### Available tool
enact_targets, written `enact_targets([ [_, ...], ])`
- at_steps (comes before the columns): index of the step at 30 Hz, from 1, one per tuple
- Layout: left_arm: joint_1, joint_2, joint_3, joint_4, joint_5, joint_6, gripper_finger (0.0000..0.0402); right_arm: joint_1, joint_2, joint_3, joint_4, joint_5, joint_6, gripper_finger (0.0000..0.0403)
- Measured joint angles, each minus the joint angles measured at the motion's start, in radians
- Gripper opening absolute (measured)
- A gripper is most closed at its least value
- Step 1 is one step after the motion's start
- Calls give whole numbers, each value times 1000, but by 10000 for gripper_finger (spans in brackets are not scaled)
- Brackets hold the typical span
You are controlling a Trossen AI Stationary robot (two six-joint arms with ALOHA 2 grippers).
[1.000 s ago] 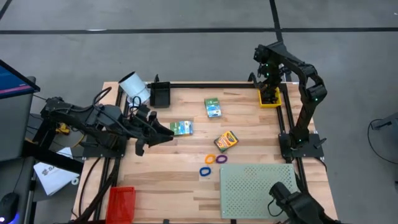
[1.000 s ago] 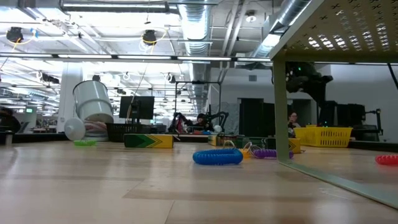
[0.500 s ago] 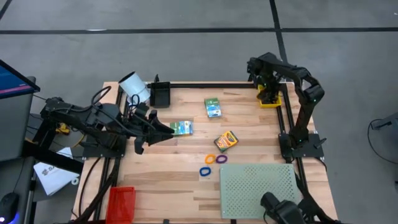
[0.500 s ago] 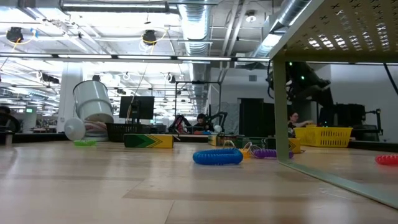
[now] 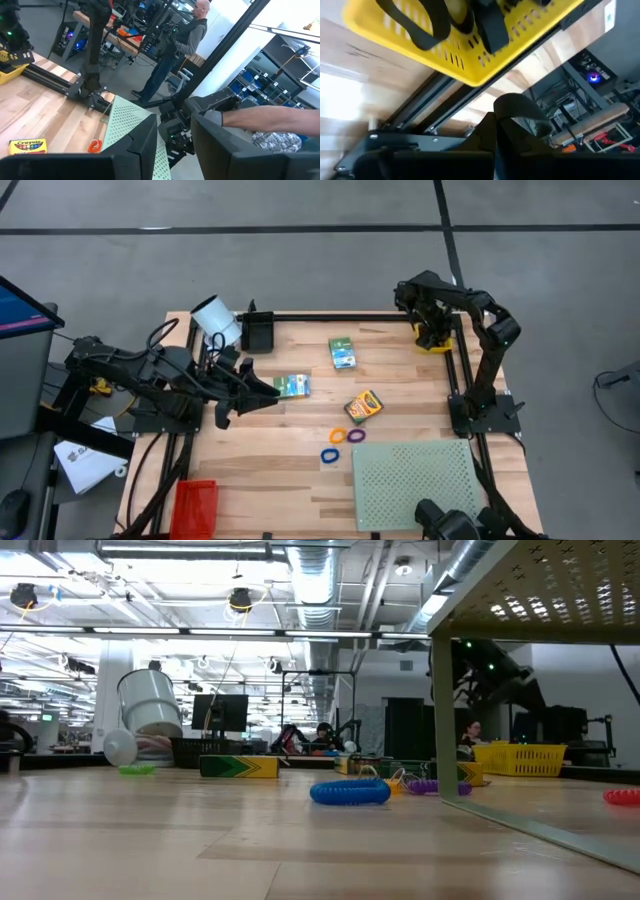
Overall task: Pick & Place Office Desk Supplies
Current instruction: Put the black rubber band into the yellow bin, then adjust the shelf
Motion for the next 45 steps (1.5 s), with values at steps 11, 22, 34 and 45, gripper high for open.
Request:
enact_targets([
  [11,-4,0,0,0,16,-1,115,55,6,19,4,-21,-69,0],
  [22,-4,0,0,0,22,-1,115,55,6,19,10,-29,-109,26],
  [34,-4,0,0,0,21,-1,115,55,6,19,4,-3,-110,124],
  [45,-4,0,0,0,21,1,115,73,-63,187,3,-108,-41,152],
])
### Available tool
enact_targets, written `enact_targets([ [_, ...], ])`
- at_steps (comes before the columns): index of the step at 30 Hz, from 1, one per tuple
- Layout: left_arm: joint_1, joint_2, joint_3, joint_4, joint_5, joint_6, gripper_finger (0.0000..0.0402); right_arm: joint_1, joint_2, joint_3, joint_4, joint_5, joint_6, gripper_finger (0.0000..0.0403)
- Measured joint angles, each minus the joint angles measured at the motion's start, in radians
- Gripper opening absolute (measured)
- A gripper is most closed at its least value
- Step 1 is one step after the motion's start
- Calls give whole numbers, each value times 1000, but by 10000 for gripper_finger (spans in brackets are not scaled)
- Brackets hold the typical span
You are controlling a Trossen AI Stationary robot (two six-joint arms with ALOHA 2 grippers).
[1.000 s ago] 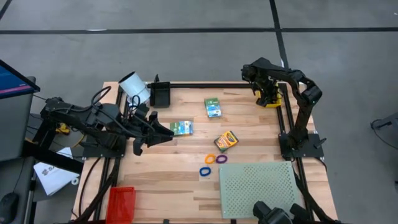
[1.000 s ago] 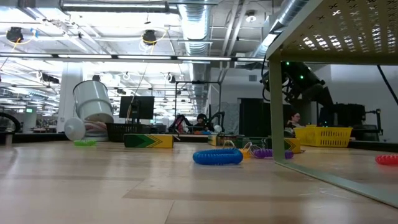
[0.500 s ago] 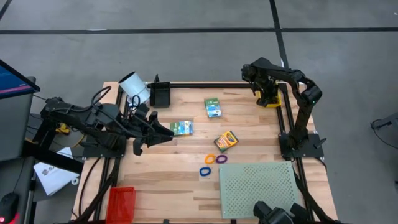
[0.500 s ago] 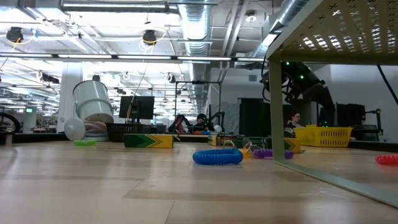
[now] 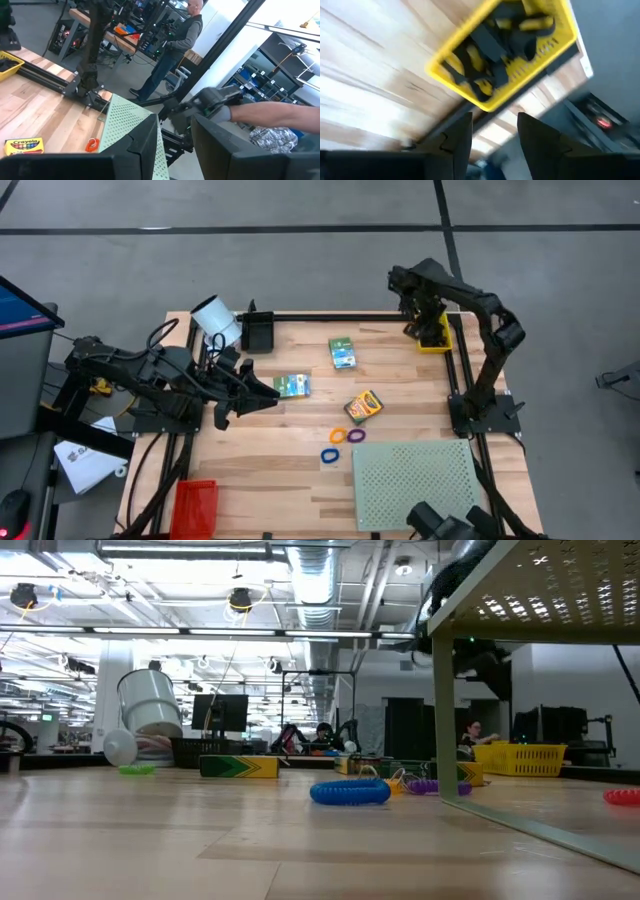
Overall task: Pick & Place Office Desk Supplies
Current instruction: Adjust the shelf
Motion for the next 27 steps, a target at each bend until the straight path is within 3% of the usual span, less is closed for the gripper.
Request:
enact_targets([
  [6,0,0,0,0,5,26,115,17,-147,114,12,-303,199,141],
  [9,0,0,0,0,10,30,115,18,-236,133,108,-396,352,127],
  [13,0,0,0,0,10,31,115,49,-362,133,275,-429,547,87],
  [18,-2,0,2,-57,10,29,115,171,-492,133,418,-447,649,9],
  [23,-47,4,2,-348,26,-17,115,389,-605,133,462,-439,721,3],
  [27,-125,46,2,-621,98,-82,115,612,-678,133,539,-340,827,2],
])
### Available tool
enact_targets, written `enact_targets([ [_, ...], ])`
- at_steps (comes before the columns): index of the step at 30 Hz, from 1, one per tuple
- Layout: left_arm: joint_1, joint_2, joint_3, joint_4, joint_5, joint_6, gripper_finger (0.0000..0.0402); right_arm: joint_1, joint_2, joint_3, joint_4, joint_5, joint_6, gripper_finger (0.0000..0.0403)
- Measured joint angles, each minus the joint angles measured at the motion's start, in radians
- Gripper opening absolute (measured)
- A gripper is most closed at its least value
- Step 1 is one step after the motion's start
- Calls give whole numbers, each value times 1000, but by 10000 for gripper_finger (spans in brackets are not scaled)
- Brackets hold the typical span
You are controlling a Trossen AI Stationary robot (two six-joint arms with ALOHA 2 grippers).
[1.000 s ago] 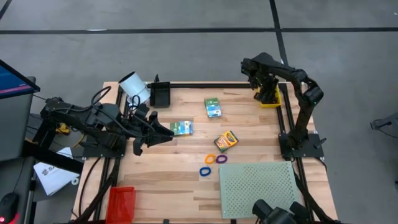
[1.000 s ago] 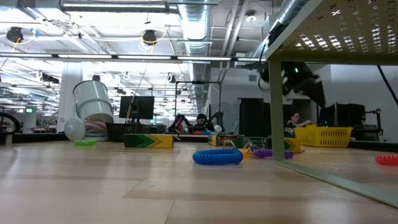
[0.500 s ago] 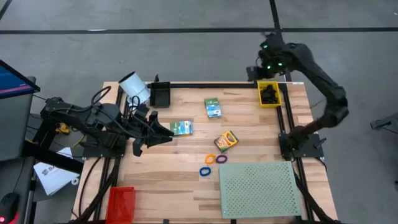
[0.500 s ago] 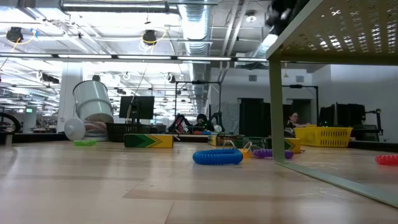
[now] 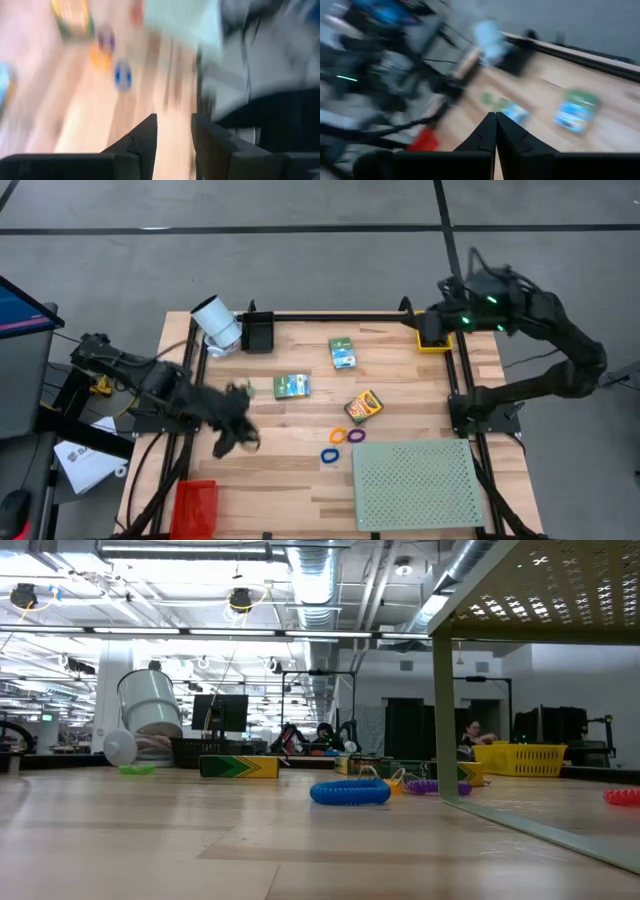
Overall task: Pick & Place Office Desk Supplies
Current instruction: Adjust the shelf
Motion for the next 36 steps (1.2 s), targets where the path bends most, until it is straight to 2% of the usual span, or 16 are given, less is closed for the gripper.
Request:
enact_targets([
  [3,-85,40,-1,-128,61,-28,116,183,-35,0,87,128,44,2],
  [6,-131,86,-2,-135,20,-14,121,348,-46,0,158,293,45,1],
  [10,-95,166,-1,-67,-98,92,129,495,-35,0,203,454,38,8],
  [12,-49,214,-2,-21,-105,155,134,530,-21,0,201,486,38,17],
  [15,39,271,-2,80,-80,211,142,548,5,0,72,536,63,42],
  [18,109,295,-2,194,-38,248,145,530,40,-5,-196,578,218,66],
  [21,150,290,-2,265,-5,269,142,509,93,-50,-363,565,329,69],
  [26,183,230,-2,270,-2,268,131,517,174,-159,-356,442,396,11],
  [30,190,171,-2,272,-5,248,122,530,218,-270,-349,316,452,4],
  [36,190,104,-2,278,-11,237,112,624,208,-458,-292,161,566,2],
])
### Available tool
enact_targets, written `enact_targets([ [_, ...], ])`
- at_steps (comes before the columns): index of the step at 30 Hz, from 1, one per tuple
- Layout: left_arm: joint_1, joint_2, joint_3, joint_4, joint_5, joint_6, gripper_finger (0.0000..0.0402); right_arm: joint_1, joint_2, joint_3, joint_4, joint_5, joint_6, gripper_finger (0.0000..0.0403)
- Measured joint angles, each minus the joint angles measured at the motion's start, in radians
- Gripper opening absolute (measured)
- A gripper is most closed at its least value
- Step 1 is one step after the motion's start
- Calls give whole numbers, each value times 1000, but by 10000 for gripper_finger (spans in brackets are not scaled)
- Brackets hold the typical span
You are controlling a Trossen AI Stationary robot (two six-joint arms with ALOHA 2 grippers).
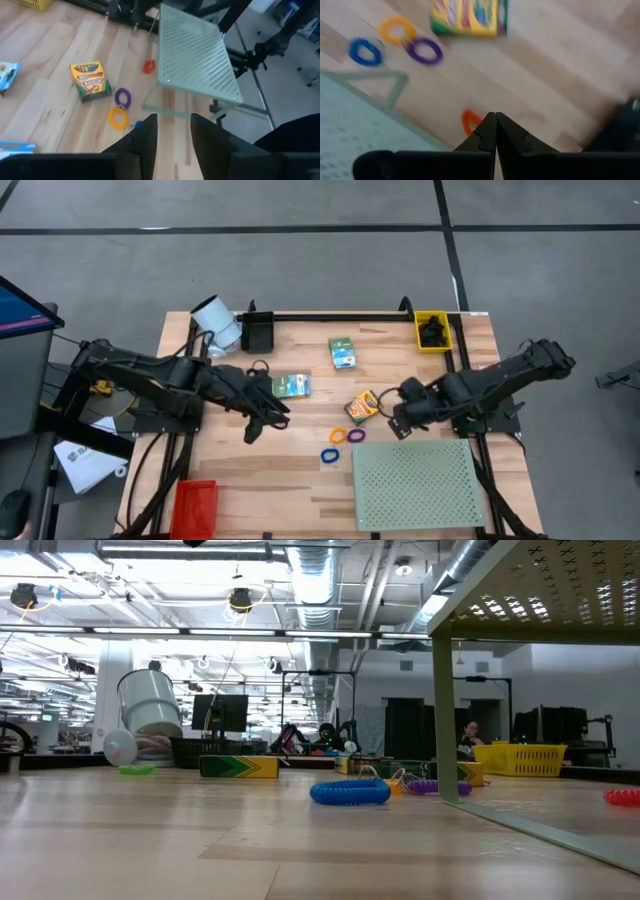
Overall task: Pick & Place Office Desk Supplies
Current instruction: Adjust the shelf, then put the orange spring keychain into the black bin
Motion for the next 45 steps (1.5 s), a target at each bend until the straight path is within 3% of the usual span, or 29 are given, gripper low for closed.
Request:
enact_targets([
  [13,-5,-12,0,84,23,-20,108,198,-44,-245,82,-117,305,0],
  [22,-5,-12,0,100,38,-19,108,277,-44,-262,108,-128,426,0],
  [31,-5,-12,0,112,36,-19,108,220,-176,-263,88,159,458,3],
  [35,-5,-12,0,112,36,-34,108,157,-288,-263,69,204,418,34],
  [39,-5,-12,0,112,36,-37,108,54,-378,-263,81,90,242,83],
  [45,-5,-12,0,116,40,-21,108,-231,-408,-263,31,-292,-149,149],
])
